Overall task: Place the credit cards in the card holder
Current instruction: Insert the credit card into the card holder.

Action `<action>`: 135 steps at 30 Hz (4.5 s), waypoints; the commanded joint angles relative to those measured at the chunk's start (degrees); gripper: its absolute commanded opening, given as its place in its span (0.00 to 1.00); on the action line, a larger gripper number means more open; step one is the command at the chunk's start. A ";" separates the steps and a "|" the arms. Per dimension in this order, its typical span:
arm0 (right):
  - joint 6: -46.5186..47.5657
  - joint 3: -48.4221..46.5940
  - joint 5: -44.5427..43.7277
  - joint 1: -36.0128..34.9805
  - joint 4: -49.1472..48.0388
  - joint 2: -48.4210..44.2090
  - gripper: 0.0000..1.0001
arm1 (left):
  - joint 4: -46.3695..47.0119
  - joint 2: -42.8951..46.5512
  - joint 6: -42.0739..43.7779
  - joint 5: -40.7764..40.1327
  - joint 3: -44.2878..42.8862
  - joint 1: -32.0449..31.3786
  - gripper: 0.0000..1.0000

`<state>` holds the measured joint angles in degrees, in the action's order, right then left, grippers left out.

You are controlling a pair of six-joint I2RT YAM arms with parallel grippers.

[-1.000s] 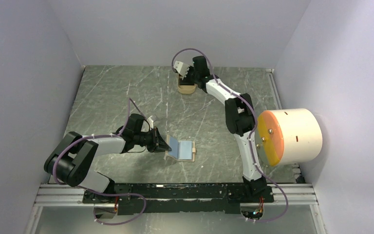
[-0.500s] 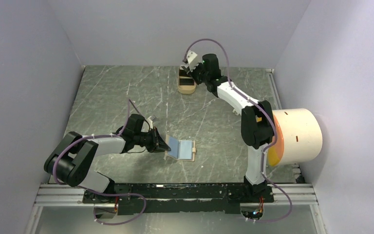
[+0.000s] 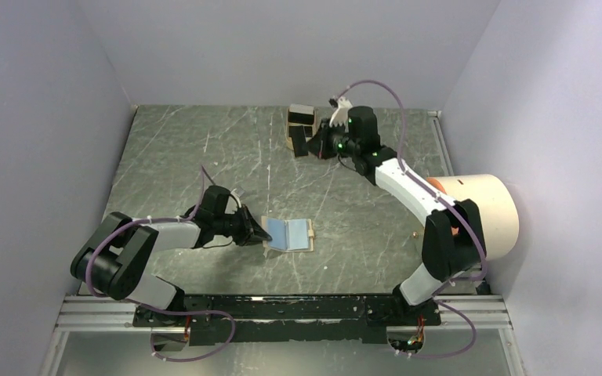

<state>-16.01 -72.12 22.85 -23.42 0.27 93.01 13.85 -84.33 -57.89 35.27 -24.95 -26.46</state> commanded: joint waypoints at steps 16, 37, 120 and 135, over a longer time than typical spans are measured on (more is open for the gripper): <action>-24.82 26.51 9.66 -10.25 -7.74 -7.70 0.00 | -3.92 4.76 -1.49 -7.89 3.65 2.92 0.33; -26.79 31.15 6.59 -12.70 -12.33 1.44 0.00 | -7.65 7.68 1.66 -9.86 5.91 3.00 0.12; -31.33 37.24 6.07 -6.20 -24.08 4.04 0.00 | -0.22 0.84 2.65 -5.04 0.57 3.04 0.09; -38.83 40.65 11.53 -6.20 -34.37 7.33 0.00 | 2.00 -1.31 2.07 -4.42 1.70 3.00 0.09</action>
<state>-52.25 -32.95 32.21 -29.67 -29.47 99.18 13.93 -85.58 -55.96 30.44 -23.40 -23.81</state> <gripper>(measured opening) 0.010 0.091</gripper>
